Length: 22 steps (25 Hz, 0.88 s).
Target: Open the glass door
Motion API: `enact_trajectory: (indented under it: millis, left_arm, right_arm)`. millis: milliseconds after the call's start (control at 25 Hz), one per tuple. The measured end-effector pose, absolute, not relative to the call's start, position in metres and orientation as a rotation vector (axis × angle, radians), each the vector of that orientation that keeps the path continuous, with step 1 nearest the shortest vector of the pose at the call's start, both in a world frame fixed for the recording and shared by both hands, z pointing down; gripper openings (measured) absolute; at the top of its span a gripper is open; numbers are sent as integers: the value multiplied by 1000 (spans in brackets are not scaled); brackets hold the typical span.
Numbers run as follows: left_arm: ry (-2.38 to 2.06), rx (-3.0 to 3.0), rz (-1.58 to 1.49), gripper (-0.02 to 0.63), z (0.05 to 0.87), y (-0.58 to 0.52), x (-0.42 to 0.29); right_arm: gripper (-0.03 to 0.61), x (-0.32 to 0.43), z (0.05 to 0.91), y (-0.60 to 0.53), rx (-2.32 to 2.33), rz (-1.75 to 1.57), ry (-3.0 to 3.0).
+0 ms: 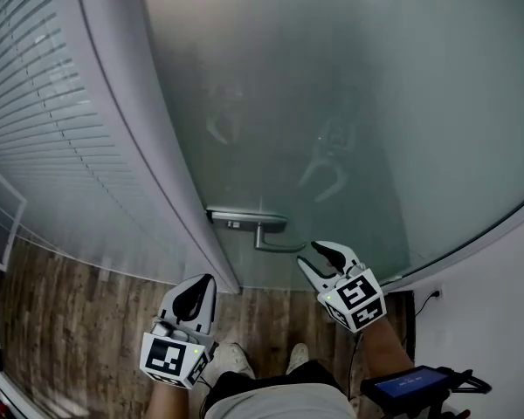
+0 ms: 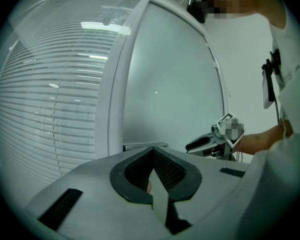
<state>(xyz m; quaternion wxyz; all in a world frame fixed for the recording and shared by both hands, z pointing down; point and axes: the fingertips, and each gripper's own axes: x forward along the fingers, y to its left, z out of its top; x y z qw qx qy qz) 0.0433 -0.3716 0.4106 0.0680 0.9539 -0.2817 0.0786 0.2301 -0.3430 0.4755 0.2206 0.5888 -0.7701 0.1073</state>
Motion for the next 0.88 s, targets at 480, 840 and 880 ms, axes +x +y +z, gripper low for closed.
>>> enact_trajectory:
  millis: [480, 840, 880]
  left_arm:
    - [-900, 2868, 266, 0, 434, -331, 11]
    - [-912, 2859, 243, 0, 428, -343, 10]
    - [-913, 2864, 243, 0, 427, -342, 11]
  right_arm:
    - [137, 208, 505, -326, 1496, 255, -2072]
    - [133, 209, 520, -339, 1536, 317, -2116]
    - [133, 208, 523, -338, 1542, 331, -2129]
